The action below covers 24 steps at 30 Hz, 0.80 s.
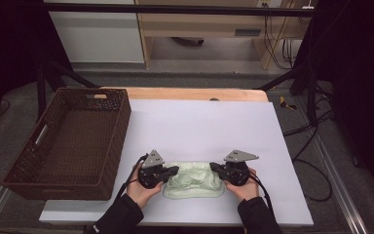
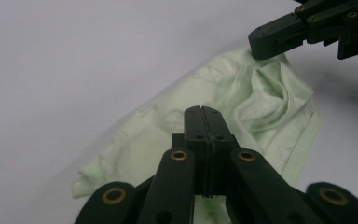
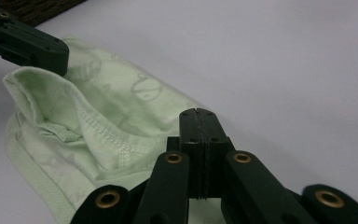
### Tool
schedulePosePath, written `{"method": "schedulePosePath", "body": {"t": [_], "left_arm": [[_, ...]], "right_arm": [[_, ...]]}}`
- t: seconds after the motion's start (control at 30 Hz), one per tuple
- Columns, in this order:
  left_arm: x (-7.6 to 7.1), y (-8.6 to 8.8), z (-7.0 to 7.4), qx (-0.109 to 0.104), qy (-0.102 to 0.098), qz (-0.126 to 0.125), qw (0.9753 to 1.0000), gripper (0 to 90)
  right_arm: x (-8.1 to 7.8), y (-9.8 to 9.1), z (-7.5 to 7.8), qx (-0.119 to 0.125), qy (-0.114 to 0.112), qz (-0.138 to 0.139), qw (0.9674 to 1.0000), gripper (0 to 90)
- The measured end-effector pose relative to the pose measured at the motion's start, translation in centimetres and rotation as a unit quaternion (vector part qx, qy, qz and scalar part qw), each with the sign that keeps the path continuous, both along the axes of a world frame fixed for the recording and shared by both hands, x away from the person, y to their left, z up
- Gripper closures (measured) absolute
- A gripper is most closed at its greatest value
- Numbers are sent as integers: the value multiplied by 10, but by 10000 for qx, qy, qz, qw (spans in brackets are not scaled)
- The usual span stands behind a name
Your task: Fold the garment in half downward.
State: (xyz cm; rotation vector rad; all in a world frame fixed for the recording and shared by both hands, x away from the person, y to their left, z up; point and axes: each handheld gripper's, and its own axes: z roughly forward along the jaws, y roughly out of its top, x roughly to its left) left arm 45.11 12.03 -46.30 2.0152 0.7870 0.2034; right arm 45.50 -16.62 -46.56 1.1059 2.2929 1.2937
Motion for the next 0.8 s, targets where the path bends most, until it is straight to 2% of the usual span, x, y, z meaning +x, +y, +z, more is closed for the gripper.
{"method": "schedulePosePath", "body": {"t": [0.1,0.37,0.57,0.7,0.8], "left_arm": [[-3,1,-3,44,71,-136,9999,894],[-20,6,-7,196,213,-567,9980,893],[-28,4,-12,349,194,-733,9965,893],[-31,2,-15,468,176,-765,9958,893],[-34,2,-17,514,158,-782,9955,893]], "right_arm": [[-4,3,-1,-8,79,117,9999,900],[-24,2,3,123,38,434,9990,900],[-26,-1,10,339,-166,289,9989,900],[-25,2,6,260,-87,283,9992,900],[-30,8,-1,127,43,464,9988,900]]}}
